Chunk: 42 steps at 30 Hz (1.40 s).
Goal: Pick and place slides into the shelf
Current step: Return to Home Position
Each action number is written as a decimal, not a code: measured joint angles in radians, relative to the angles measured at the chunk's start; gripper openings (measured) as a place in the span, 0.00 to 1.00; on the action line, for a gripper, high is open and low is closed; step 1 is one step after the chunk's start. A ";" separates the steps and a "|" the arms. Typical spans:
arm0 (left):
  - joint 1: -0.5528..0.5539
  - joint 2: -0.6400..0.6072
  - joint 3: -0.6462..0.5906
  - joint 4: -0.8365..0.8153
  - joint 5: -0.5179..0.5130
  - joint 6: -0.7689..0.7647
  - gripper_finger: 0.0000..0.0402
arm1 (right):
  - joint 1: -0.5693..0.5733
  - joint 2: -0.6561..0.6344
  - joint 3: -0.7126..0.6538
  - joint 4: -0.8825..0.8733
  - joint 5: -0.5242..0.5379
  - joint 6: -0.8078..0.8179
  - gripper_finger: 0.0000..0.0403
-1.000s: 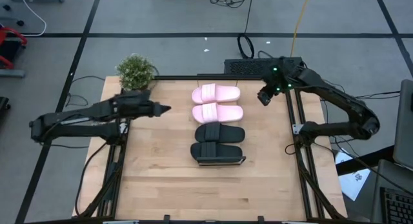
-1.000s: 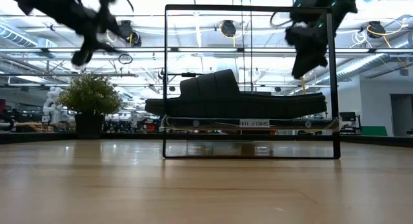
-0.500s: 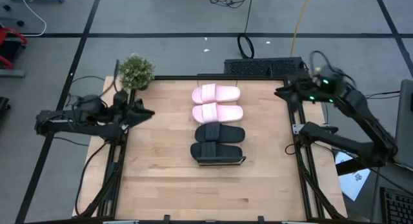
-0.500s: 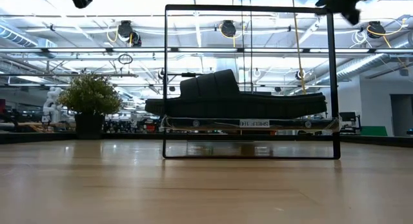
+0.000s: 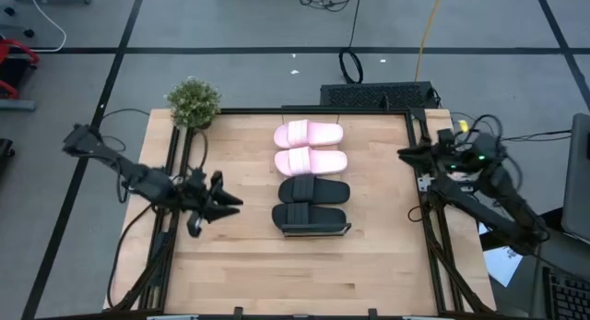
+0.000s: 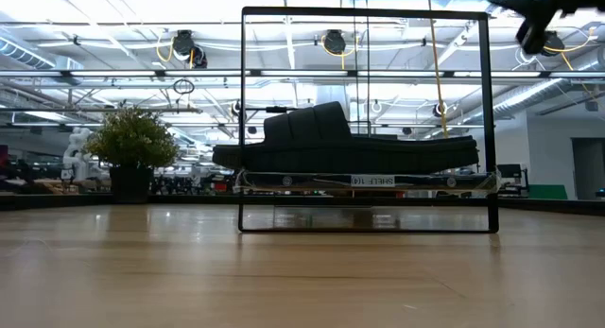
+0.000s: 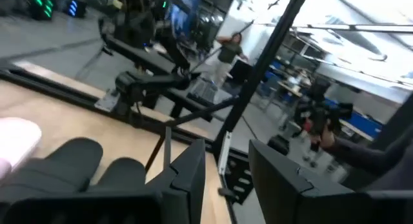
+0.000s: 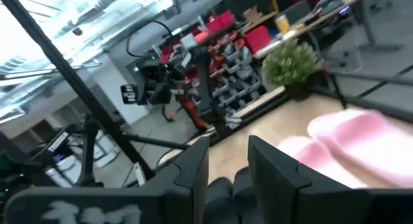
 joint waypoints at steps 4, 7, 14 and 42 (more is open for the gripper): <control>-0.124 0.081 0.000 0.092 -0.177 0.069 0.29 | 0.000 -0.009 -0.130 0.079 -0.023 0.001 0.25; -0.153 0.107 -0.002 0.112 -0.234 0.081 0.29 | 0.000 -0.009 -0.185 0.147 -0.027 -0.015 0.25; 0.039 0.130 -0.192 0.408 -0.030 0.036 0.29 | 0.005 -0.010 -0.202 0.197 -0.028 -0.011 0.25; 0.587 -0.304 -0.297 -0.051 0.663 0.109 0.29 | 0.253 0.030 -0.082 0.025 0.216 -0.248 0.25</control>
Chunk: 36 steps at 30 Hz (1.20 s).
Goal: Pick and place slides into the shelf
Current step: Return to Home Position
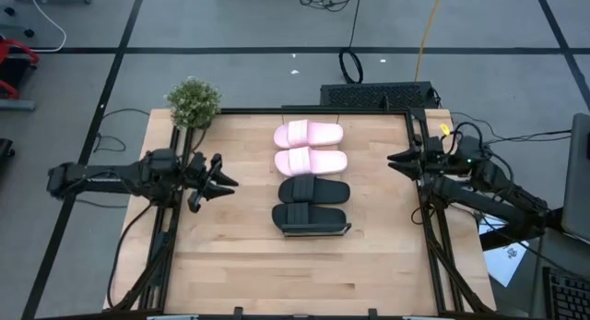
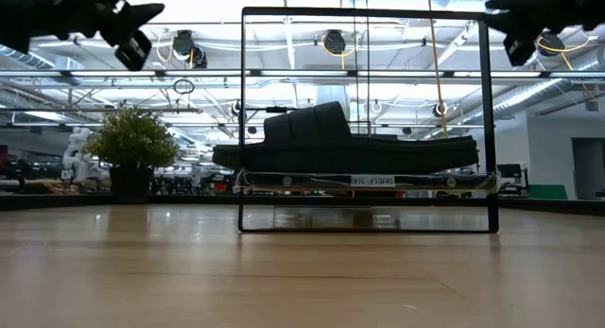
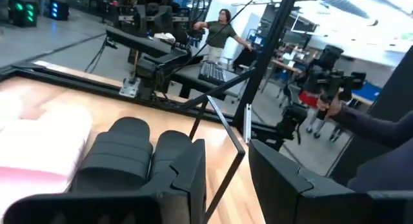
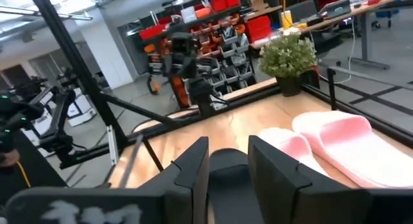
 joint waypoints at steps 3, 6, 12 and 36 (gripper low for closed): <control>-0.124 -0.022 0.000 -0.029 -0.138 0.054 0.29 | 0.000 -0.001 -0.043 0.048 0.002 -0.009 0.25; -0.224 -0.019 0.000 -0.055 -0.285 0.100 0.29 | 0.000 -0.002 -0.085 0.079 0.026 -0.019 0.25; -0.329 -0.010 -0.074 0.042 -0.438 0.138 0.29 | 0.000 -0.020 -0.153 0.108 0.072 -0.029 0.25; -0.286 -0.097 -0.272 0.148 -0.371 0.143 0.29 | 0.078 -0.149 -0.441 0.369 0.127 0.031 0.25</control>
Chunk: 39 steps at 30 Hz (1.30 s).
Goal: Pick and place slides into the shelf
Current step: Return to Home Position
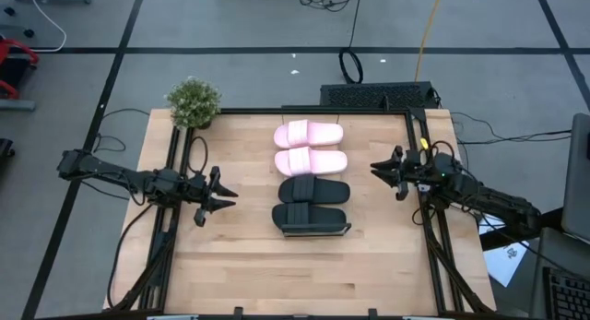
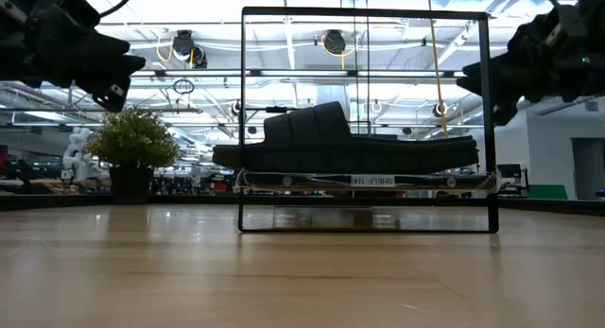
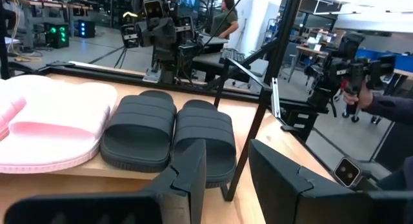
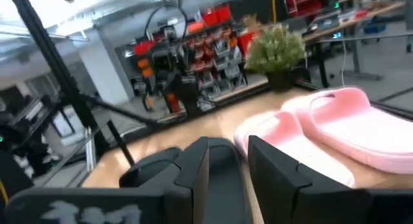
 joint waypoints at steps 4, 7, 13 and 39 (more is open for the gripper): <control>0.000 0.001 0.000 0.000 -0.002 -0.001 0.29 | 0.007 -0.002 -0.045 0.058 0.002 0.003 0.25; 0.000 0.001 0.000 -0.003 -0.004 0.002 0.29 | 0.007 0.000 -0.045 0.032 0.004 0.002 0.25; 0.000 0.007 0.000 -0.011 -0.024 -0.014 0.29 | 0.007 -0.001 -0.047 0.039 0.006 0.000 0.25; 0.000 0.007 0.000 -0.041 -0.023 -0.216 0.29 | 0.007 -0.001 -0.050 0.040 0.026 0.019 0.25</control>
